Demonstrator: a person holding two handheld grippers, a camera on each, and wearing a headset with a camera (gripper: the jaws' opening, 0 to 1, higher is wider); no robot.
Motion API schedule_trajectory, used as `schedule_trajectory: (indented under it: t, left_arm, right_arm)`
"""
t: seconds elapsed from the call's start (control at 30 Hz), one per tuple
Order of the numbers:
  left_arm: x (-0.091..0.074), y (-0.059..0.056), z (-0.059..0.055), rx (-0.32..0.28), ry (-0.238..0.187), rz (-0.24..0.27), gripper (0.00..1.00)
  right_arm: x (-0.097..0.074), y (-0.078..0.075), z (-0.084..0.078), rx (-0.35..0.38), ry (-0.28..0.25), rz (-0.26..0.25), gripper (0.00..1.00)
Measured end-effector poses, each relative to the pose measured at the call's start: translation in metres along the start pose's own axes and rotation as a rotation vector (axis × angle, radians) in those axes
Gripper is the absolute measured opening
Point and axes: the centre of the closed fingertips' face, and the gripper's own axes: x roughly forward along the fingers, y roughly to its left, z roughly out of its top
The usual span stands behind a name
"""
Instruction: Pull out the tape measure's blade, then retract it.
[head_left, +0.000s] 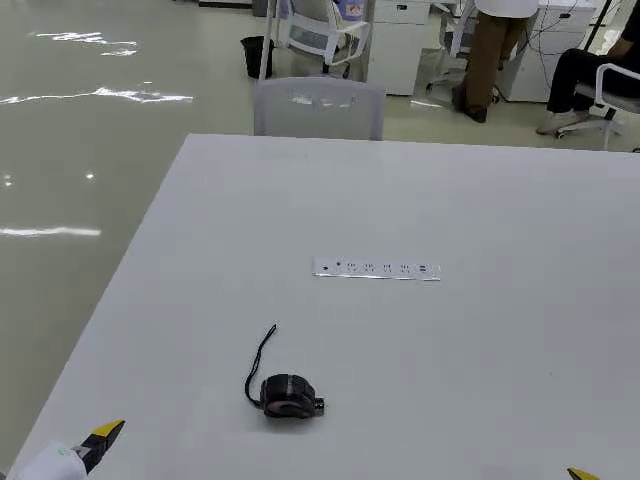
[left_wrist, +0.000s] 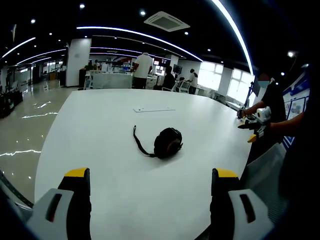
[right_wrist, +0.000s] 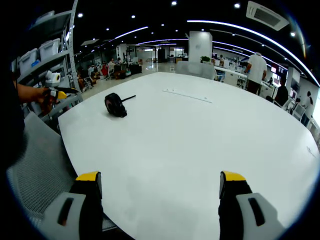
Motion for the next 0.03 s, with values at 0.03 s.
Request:
schedule_trajectory:
  t: [0.03]
  left_arm:
    - [0.0000,-0.0005,0.0007,-0.001,0.000,-0.001,0.99]
  right_arm:
    - [0.0000,-0.0002,0.0000,0.000,0.001,-0.001,1.00]
